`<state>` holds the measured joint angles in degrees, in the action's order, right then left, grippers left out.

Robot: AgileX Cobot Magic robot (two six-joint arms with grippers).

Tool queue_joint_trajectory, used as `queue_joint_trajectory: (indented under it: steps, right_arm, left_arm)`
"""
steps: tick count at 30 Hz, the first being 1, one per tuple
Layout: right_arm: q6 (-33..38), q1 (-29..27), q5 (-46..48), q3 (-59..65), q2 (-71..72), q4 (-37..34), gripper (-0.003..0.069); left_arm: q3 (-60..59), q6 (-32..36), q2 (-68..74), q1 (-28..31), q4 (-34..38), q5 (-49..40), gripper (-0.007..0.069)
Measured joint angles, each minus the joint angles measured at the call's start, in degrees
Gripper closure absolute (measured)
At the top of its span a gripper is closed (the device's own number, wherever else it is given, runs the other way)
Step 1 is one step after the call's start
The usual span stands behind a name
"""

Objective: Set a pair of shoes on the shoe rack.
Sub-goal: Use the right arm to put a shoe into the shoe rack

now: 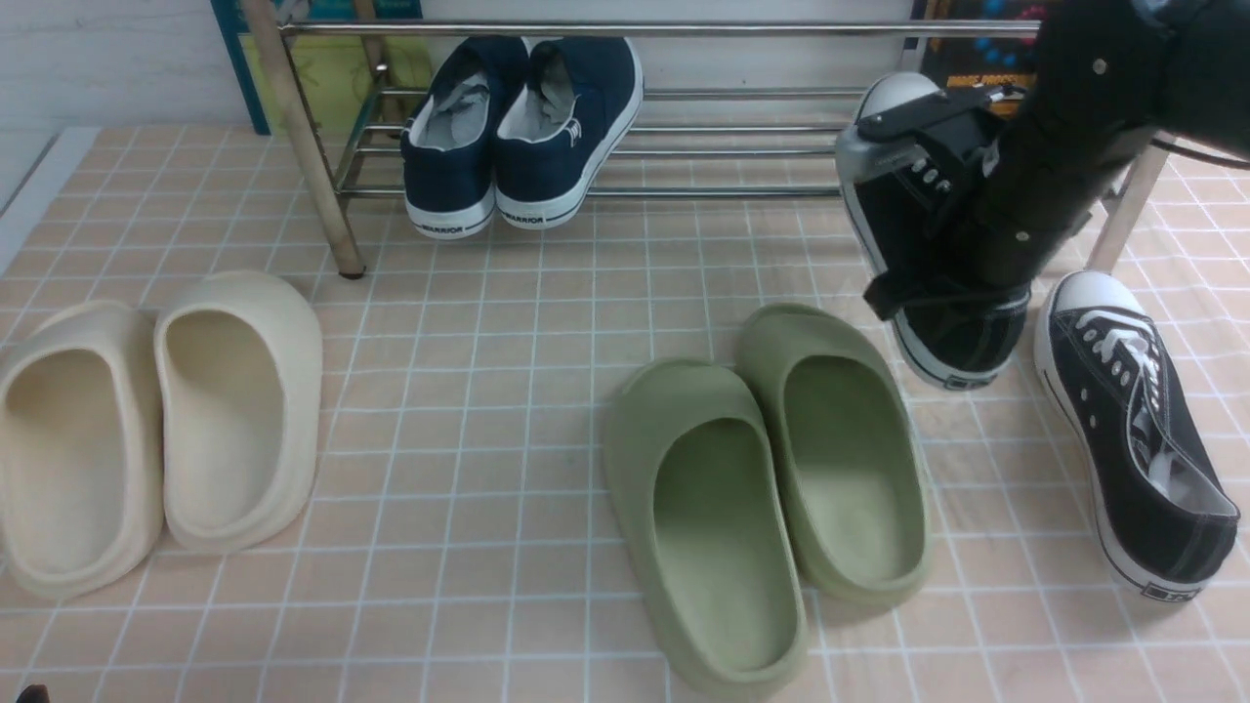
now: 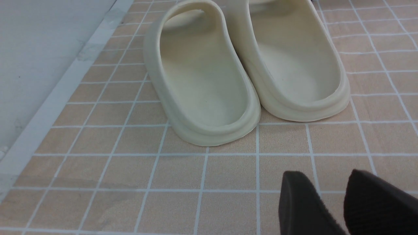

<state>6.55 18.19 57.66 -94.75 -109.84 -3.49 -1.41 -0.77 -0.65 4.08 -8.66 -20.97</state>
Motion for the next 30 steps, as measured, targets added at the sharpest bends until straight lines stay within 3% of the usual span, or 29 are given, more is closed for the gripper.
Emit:
queue_joint_trajectory:
  steps: [10,16,26,30]
  right_arm:
    - [0.1,-3.5,1.7,-20.2,-13.4,0.8,0.0653]
    - [3.9,-3.5,3.3,-30.8,-20.1,-0.2,0.0652]
    - [6.1,-3.5,2.2,-35.7,-23.8,-0.7,0.0636]
    - [6.1,-3.5,2.0,-36.1,-23.8,-0.7,0.0566]
  left_arm:
    - [0.0,0.0,0.0,0.0,0.0,-0.1,0.0386]
    - [0.0,0.0,0.0,0.0,0.0,-0.1,0.0385]
    - [0.0,0.0,0.0,0.0,0.0,-0.1,0.0386]
    - [0.0,0.0,0.0,0.0,0.0,-0.1,0.0386]
